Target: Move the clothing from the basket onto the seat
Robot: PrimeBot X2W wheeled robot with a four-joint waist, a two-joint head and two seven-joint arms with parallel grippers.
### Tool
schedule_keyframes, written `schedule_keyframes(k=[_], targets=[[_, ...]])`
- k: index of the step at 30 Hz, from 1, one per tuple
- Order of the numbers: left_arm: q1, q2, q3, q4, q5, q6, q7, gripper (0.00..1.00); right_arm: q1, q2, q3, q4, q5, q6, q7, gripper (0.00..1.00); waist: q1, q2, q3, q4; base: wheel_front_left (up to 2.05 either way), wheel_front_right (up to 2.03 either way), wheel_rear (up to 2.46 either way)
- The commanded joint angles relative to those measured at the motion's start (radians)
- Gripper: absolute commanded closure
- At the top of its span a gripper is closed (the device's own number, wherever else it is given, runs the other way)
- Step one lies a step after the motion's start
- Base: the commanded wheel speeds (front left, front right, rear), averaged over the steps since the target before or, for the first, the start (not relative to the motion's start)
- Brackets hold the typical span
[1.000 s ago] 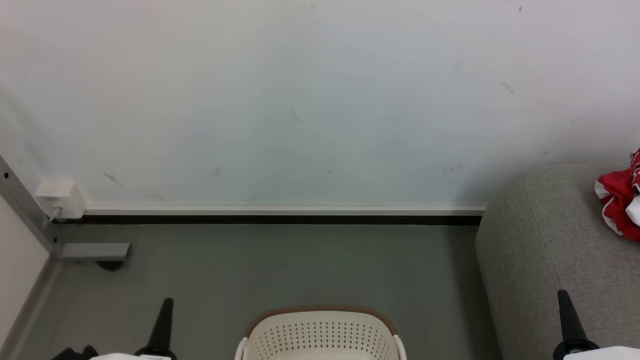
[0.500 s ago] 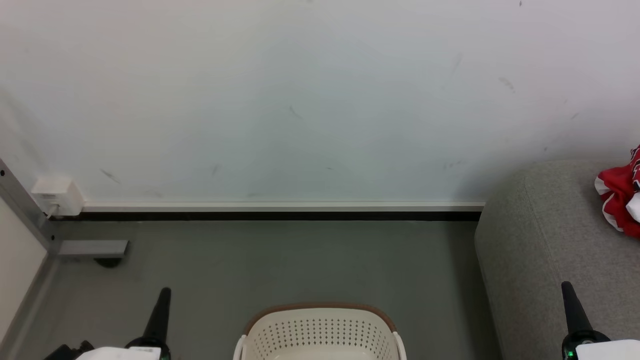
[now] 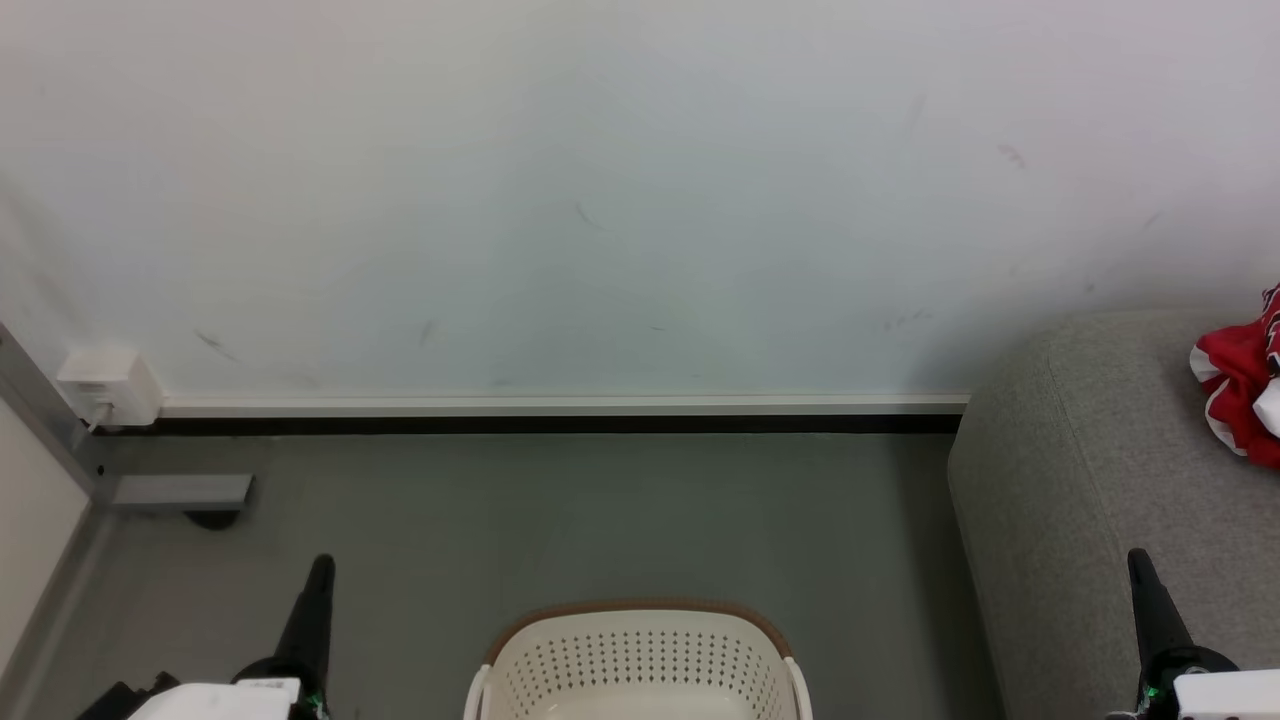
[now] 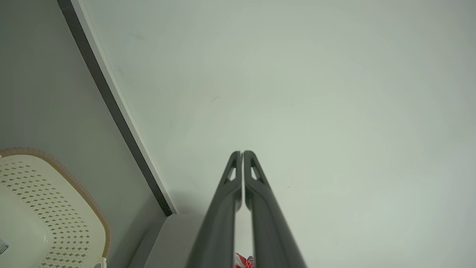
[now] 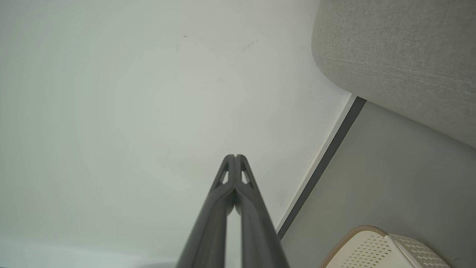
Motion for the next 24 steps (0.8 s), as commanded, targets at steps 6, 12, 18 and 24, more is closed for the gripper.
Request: schedule_keyframes(k=[6, 12, 18, 24], targets=[[-0.020, 0.001, 0.013, -0.007, -0.061, -0.012, 0.017, 1.00, -0.021, -0.011, -0.008, -0.010, 0.063, -0.002, 0.017, 1.00, 0.0000, -0.0001, 0.006, -0.002, 0.00, 0.00, 0.00], [-0.028, -0.001, 0.021, -0.009, -0.100, -0.017, 0.029, 1.00, -0.028, -0.011, -0.013, -0.013, 0.110, -0.002, 0.027, 1.00, -0.0001, -0.0001, 0.011, -0.003, 0.00, 0.00, 0.00], [-0.034, -0.003, 0.027, -0.011, -0.138, -0.022, 0.040, 1.00, -0.034, -0.011, -0.017, -0.017, 0.151, -0.002, 0.039, 1.00, -0.0001, -0.0001, 0.016, -0.005, 0.00, 0.00, 0.00], [-0.036, -0.004, 0.031, -0.012, -0.169, -0.025, 0.049, 1.00, -0.034, -0.011, -0.019, -0.019, 0.181, -0.002, 0.046, 1.00, -0.0001, -0.0001, 0.020, -0.006, 0.00, 0.00, 0.00]])
